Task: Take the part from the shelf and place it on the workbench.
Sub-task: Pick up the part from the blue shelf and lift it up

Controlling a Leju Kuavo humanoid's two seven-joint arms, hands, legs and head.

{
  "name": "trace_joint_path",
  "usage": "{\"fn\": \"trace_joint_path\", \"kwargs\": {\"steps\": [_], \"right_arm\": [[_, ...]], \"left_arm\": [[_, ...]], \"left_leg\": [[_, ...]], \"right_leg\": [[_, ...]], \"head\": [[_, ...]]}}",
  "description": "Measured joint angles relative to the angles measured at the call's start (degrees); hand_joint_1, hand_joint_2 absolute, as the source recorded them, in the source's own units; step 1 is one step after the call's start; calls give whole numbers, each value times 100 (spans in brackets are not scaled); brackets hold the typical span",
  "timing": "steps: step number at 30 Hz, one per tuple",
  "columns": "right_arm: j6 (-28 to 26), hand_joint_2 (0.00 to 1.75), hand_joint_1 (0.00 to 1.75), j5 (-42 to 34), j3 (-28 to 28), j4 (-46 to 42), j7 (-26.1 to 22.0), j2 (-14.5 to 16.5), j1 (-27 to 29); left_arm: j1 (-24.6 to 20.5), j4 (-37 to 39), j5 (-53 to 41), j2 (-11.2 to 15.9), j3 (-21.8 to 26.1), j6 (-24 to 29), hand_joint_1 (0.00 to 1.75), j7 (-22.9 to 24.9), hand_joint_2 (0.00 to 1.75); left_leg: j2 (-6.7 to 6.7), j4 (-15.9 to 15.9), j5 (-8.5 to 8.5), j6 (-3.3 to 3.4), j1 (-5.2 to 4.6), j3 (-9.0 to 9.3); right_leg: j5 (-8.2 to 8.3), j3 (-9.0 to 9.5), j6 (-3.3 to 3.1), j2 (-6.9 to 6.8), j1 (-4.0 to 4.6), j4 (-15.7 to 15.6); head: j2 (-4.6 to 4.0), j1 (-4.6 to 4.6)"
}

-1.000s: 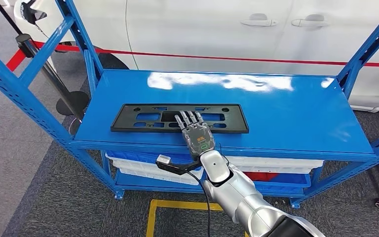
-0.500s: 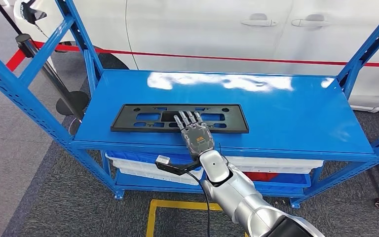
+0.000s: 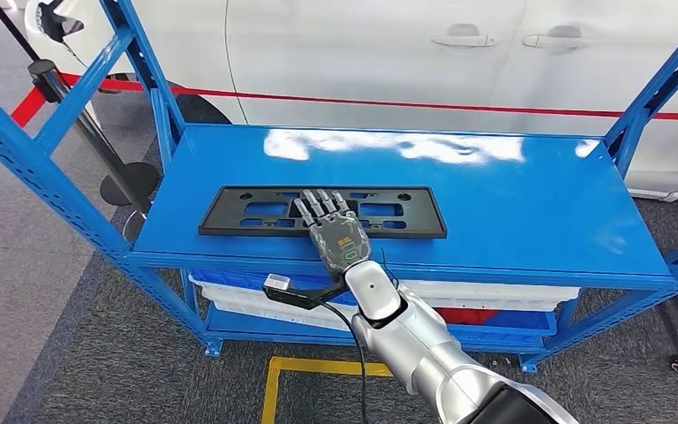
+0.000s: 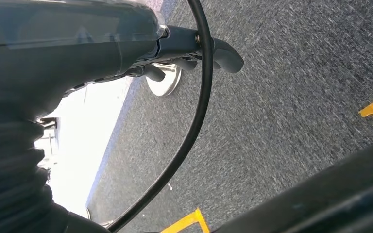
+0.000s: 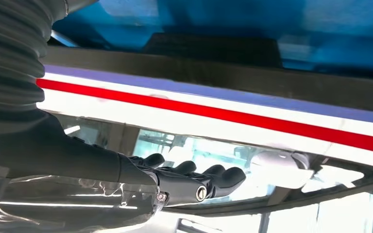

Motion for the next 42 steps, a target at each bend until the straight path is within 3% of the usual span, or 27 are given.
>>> {"fn": "trace_joint_path", "kwargs": {"steps": [10, 18, 42], "right_arm": [[38, 175, 0, -18, 100, -38, 9, 30, 16], [17, 175, 0, 670, 367, 102, 604, 27, 34], [2, 175, 0, 745, 522, 569, 1014, 27, -52]], "left_arm": [[-1, 0, -25, -2, 43, -5, 0, -4, 175], [-3, 0, -195, -2, 45, -32, 0, -46, 175], [-7, 0, -290, -2, 163, -55, 0, -43, 175]], "left_leg": [[0, 0, -1, 0, -1, -1], [0, 0, -1, 0, 0, 0], [-1, 0, 0, 1, -1, 1]], "right_leg": [[0, 0, 0, -1, -1, -3], [0, 0, 0, 0, 0, -3], [0, 2, 1, -2, -3, -4]], "head": [[-1, 0], [0, 0], [0, 0]]}}
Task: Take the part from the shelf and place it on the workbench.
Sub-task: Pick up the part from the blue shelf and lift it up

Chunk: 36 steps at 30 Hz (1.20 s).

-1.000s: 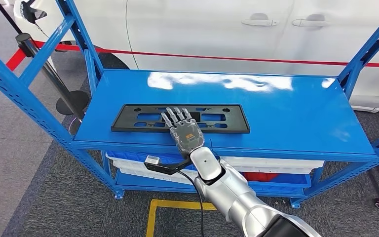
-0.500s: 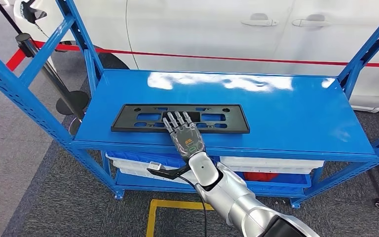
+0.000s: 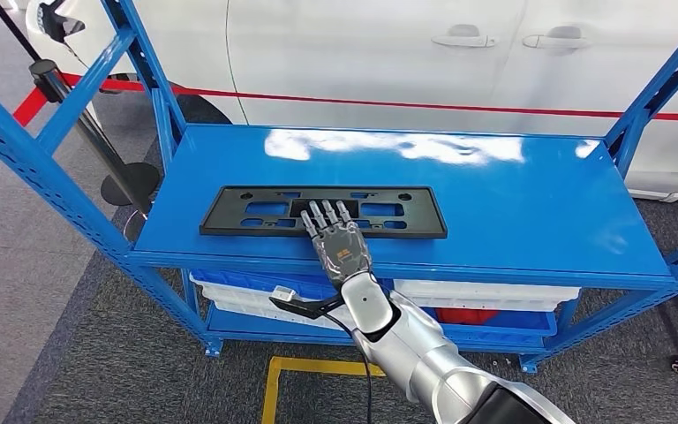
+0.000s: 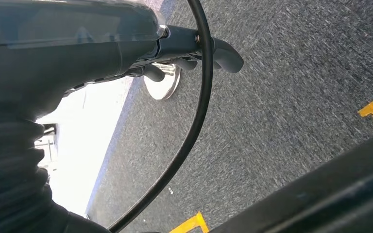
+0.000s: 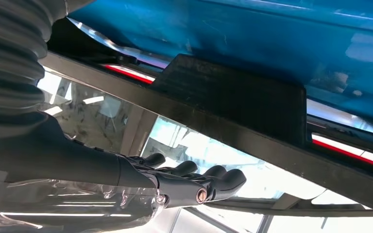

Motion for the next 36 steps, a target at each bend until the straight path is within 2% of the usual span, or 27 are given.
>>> {"fn": "trace_joint_path", "kwargs": {"steps": [10, 14, 18, 36], "right_arm": [[-122, 175, 0, -21, -51, 33, -231, 8, -92], [-28, 175, 0, -4, -65, -55, -258, 28, -263], [12, 175, 0, -1, -78, -98, -274, 28, -416], [13, 175, 0, 0, -103, -94, -277, 26, -408]], "left_arm": [[1, 0, -84, 0, 154, 1, 0, -22, 175], [1, 0, -124, 0, 181, 1, 0, -91, 0], [22, 0, -139, 1, 221, -6, 0, -138, 0], [126, 0, -184, 26, 260, -60, 0, -114, 0]], "left_leg": [[1, 0, 0, 0, 0, 0], [1, 0, 1, 0, -1, 3], [2, 0, 1, 0, -3, 8], [1, 1, 0, 1, -8, 15]], "right_leg": [[1, 1, 0, 0, -2, 1], [2, 2, 1, 1, -2, 0], [3, 3, 2, 2, -1, 1], [1, 0, 3, 3, -10, 1]], "head": [[0, 0], [0, 0], [-1, -1], [-1, -2]]}}
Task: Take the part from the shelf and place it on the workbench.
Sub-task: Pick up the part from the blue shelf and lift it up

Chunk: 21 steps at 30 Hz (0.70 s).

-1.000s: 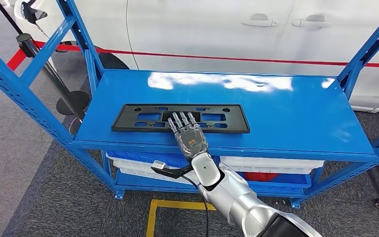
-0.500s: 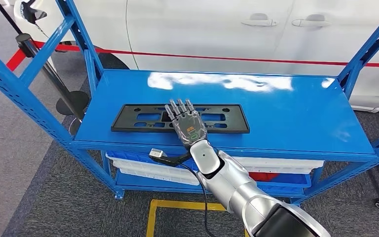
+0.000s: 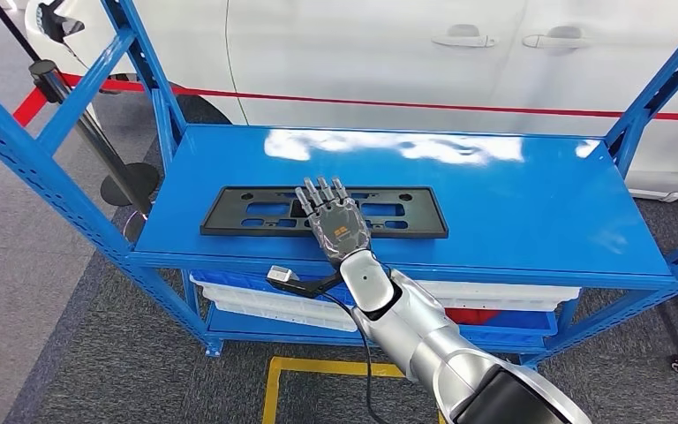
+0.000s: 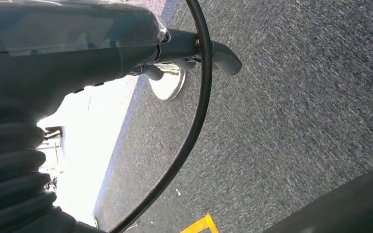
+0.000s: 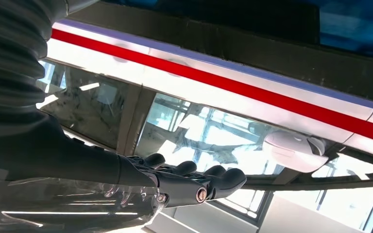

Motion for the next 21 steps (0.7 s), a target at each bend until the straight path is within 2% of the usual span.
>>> {"fn": "trace_joint_path", "kwargs": {"steps": [3, 6, 8, 10, 12, 13, 14, 15, 17, 18, 19, 21], "right_arm": [[1, 175, 0, 0, 0, 10, 8, -2, 17], [-5, 175, 0, 0, 0, 28, 25, -6, 39], [-14, 175, 0, 0, -3, 38, 32, -15, 44], [-28, 175, 0, 0, -9, 46, 32, -25, 40], [-37, 175, 0, -1, -17, 65, 29, -50, 67], [-38, 175, 0, -2, -20, 79, 29, -66, 93], [-39, 175, 0, -2, -22, 93, 27, -81, 117], [-42, 175, 0, -2, -25, 104, 25, -91, 135], [-49, 175, 0, -2, -32, 122, 21, -108, 153], [-57, 175, 0, -2, -35, 132, 18, -118, 159], [-67, 175, 0, -2, -37, 141, 15, -126, 170], [-102, 175, 0, -2, -44, 147, 18, -139, 173]], "left_arm": [[0, 0, -9, 0, 2, -8, 0, -4, 0], [4, 0, -1, 12, 19, -22, 0, -26, 0], [20, 0, 5, 15, 32, -26, 0, -47, 0], [41, 2, 4, 13, 38, -26, 0, -69, 0], [59, 4, 1, 13, 40, -26, 0, -92, 0], [69, 4, -1, 13, 41, -26, 0, -102, 0], [77, 4, -3, 13, 42, -26, 0, -109, 0], [87, 5, -7, 13, 42, -26, 0, -113, 0], [110, 6, -15, 19, 42, -27, 0, -116, 0], [118, 7, -17, 25, 42, -27, 0, -118, 0], [123, 8, -18, 32, 43, -28, 0, -120, 0], [126, 10, -23, 44, 44, -28, 0, -122, 0]], "left_leg": [[0, 3, -2, 3, -4, 0], [11, -59, -1, 116, -32, 17], [26, -197, 48, 195, -10, 122], [31, -274, 78, 224, 15, 225], [24, -280, 49, 228, 18, 265], [17, -279, 20, 217, 23, 291], [7, -277, -20, 196, 33, 330], [-3, -276, -71, 167, 48, 389], [-10, -273, -213, 87, 77, 542], [-8, -268, -283, 37, 83, 602], [-3, -275, -346, -14, 77, 636], [7, -281, -389, -97, 65, 700]], "right_leg": [[2, 1, 2, 0, -5, -5], [83, 12, 84, -3, -33, 5], [110, -26, 135, -9, -38, 104], [-81, -244, 161, -14, -51, 447], [-333, -672, 196, -16, -74, 1103], [-373, -867, 217, -19, -92, 1349], [-304, -974, 227, -25, -112, 1414], [-124, -966, 229, -35, -135, 1257], [331, -729, 265, -66, -175, 567], [428, -624, 257, -78, -169, 266], [452, -564, 229, -84, -155, 108], [313, -536, 94, -70, -118, 81]], "head": [[1, 0], [1, -2], [1, 5], [1, 19], [0, 28], [0, 28], [-1, 29], [0, 30], [-1, 33], [-1, 49], [-1, 60], [1, 67]]}}
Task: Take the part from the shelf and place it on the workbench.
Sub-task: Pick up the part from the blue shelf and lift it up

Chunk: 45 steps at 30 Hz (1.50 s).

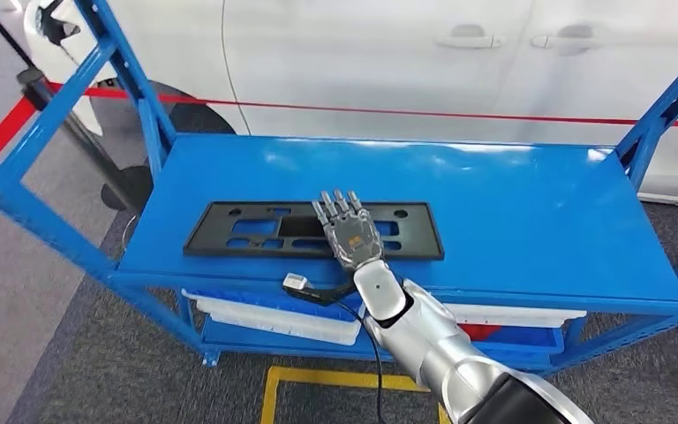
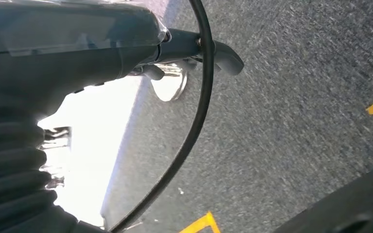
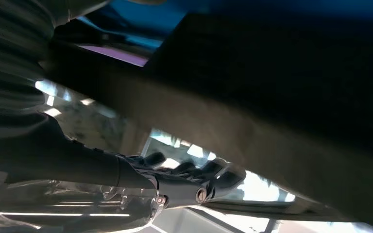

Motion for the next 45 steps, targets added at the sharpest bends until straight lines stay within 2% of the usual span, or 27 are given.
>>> {"fn": "trace_joint_path", "kwargs": {"steps": [1, 2, 4, 5, 6, 7, 8, 9, 10, 12, 13, 15, 17, 18, 19, 21, 22, 25, 31, 40, 42, 45], "right_arm": [[-14, 175, 0, 0, -4, -3, 0, 6, -5], [-25, 175, 0, -1, -10, -3, 2, 8, -14], [-31, 175, 0, -2, -19, 2, -7, 17, -8], [-34, 175, 0, -2, -23, 6, -10, 14, 11], [-37, 175, 0, -2, -26, 10, -16, 14, 35], [-39, 175, 0, -2, -30, 15, -22, 14, 62], [-41, 175, 0, -2, -35, 22, -24, 14, 88], [-41, 175, 3, -2, -40, 32, -26, 14, 107], [-41, 175, 9, -1, -44, 43, -27, 13, 119], [-39, 175, 22, 2, -48, 56, -27, 13, 132], [-39, 175, 26, 2, -48, 58, -27, 12, 135], [-39, 175, 93, 3, -48, 59, -27, 12, 138], [-37, 175, 167, 3, -49, 65, -27, 7, 151], [-35, 175, 171, 3, -51, 71, -30, 4, 159], [-30, 175, 175, -7, -69, 75, -60, 1, 164], [-10, 175, 175, -23, -119, 78, -118, -1, 166], [0, 175, 175, -31, -150, 78, -140, -5, 164], [5, 175, 175, -25, -202, 79, -122, -22, 164], [3, 175, 175, -24, -239, 79, -127, -37, 165], [-221, 175, 175, -259, -425, 70, -139, -64, 165], [-367, 175, 175, -448, -539, 41, -236, -82, 161], [-685, 175, 175, -1028, -772, -151, -640, -120, 139]], "left_arm": [[1, 1, -4, 5, 0, 1, 0, 0, 0], [3, 2, -8, 9, 0, 5, 0, -5, 0], [2, 3, -8, 14, 1, 13, 0, -41, 0], [2, 3, -5, 15, 2, 16, 0, -78, 0], [1, 3, -1, 16, 4, 15, 0, -114, 0], [-2, 3, 4, 16, 5, 14, 0, -147, 0], [-7, 3, 8, 15, 8, 12, 0, -167, 0], [-13, 3, 11, 14, 14, 12, 0, -173, 0], [-17, 3, 8, 14, 24, 15, 0, -169, 0], [-16, 4, -8, 13, 45, 28, 0, -157, 0], [-15, 4, -16, 13, 51, 34, 0, -152, 0], [-12, 5, -20, 13, 54, 37, 0, -150, 0], [3, 15, -23, 0, 57, 38, 0, -150, 0], [7, 23, -26, -8, 61, 41, 0, -148, 0], [2, 30, -38, -20, 71, 50, 0, -144, 0], [-25, 34, -70, -31, 89, 74, 0, -126, 0], [-36, 33, -91, -36, 96, 88, 0, -118, 0], [-40, 33, -123, -43, 98, 116, 0, -111, 0], [-44, 33, -132, -46, 98, 120, 0, -98, 0], [-53, 33, -209, -47, 123, 144, 0, -96, 0], [-54, 33, -240, -46, 141, 154, 0, -107, 0], [-52, 35, -278, -47, 185, 187, 0, -133, 0]], "left_leg": [[-2, 58, 18, -25, -1, 6], [-8, 249, 76, -42, 5, -45], [-24, 943, 104, -73, -7, -417], [-32, 1323, 9, -86, -31, -657], [-39, 1606, -177, -92, -67, -865], [-48, 1758, -373, -89, -106, -1006], [-55, 1766, -493, -76, -142, -1076], [-58, 1639, -468, -62, -167, -1096], [-57, 1392, -262, -48, -179, -1084], [-49, 876, 313, -36, -180, -1052], [-45, 725, 506, -35, -179, -1046], [-42, 649, 616, -37, -178, -1048], [-33, 581, 690, -22, -186, -1074], [-24, 515, 677, 7, -199, -1087], [-27, 458, 683, 67, -212, -1087], [-52, 378, 671, 172, -234, -1055], [-72, 375, 706, 203, -235, -1039], [-91, 373, 697, 214, -238, -1031], [-106, 374, 673, 254, -250, -1026], [-109, 377, 666, 292, -279, -1025], [-105, 378, 667, 294, -282, -1027], [-95, 381, 671, 301, -285, -1036]], "right_leg": [[-38, 51, -59, 15, -7, 14], [-98, 124, -106, 23, -17, 4], [-193, 312, -178, 33, -32, -33], [-248, 406, -202, 32, -30, -50], [-308, 499, -218, 37, -27, -64], [-372, 596, -222, 48, -24, -72], [-441, 700, -221, 62, -22, -77], [-509, 799, -216, 76, -19, -78], [-571, 888, -206, 87, -17, -77], [-654, 997, -184, 96, -13, -74], [-672, 1018, -177, 97, -13, -73], [-681, 1019, -171, 97, -9, -74], [-692, 1021, -158, 100, 1, -69], [-702, 1014, -146, 107, 11, -62], [-729, 1018, -148, 107, 27, -55], [-773, 1027, -197, 96, 54, -55], [-787, 1043, -233, 84, 63, -61], [-767, 1055, -279, 73, 64, -74], [-743, 1060, -316, 69, 60, -78], [-739, 1069, -322, 55, 45, -94], [-740, 1072, -321, 49, 44, -104], [-748, 1076, -310, 43, 44, -130]], "head": [[1, -19], [1, -36], [1, -89], [1, -111], [1, -130], [0, -140], [0, -154], [0, -162], [0, -170], [0, -173], [0, -174], [0, -174], [0, -179], [0, -187], [0, -188], [-1, -185], [-1, -176], [0, -172], [0, -172], [0, -172], [0, -172], [0, -173]]}}
